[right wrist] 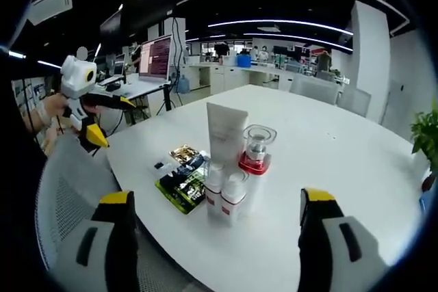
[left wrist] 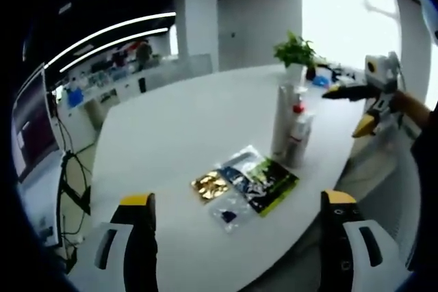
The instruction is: Arrange the skincare products in the storage area until every visible bottle or jar stands upright without overlapping.
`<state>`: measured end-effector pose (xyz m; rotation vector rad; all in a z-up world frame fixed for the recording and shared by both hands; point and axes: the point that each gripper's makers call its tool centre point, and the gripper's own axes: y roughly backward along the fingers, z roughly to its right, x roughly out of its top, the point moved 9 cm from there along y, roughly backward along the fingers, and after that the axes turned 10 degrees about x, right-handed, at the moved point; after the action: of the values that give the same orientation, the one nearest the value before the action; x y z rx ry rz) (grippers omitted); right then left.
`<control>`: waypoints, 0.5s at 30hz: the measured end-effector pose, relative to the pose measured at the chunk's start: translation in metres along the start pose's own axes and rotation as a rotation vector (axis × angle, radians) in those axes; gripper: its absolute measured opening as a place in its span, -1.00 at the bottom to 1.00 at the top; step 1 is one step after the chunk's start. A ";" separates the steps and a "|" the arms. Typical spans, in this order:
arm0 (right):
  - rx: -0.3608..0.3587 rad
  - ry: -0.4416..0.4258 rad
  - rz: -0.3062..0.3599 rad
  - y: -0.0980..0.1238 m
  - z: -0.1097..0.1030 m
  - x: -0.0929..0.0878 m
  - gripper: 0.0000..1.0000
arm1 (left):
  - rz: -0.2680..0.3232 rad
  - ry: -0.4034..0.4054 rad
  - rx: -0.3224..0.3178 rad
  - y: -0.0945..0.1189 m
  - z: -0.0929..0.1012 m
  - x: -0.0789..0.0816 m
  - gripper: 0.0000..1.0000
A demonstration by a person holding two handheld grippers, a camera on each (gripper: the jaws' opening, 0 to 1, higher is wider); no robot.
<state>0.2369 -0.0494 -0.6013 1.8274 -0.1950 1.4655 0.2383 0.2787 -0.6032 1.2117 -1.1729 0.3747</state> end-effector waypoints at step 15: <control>0.007 -0.007 0.003 -0.001 -0.001 -0.001 0.99 | -0.007 -0.009 -0.008 0.000 0.002 0.001 0.94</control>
<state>0.2362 -0.0479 -0.6023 1.8387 -0.1965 1.4637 0.2374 0.2763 -0.6024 1.2111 -1.1769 0.3595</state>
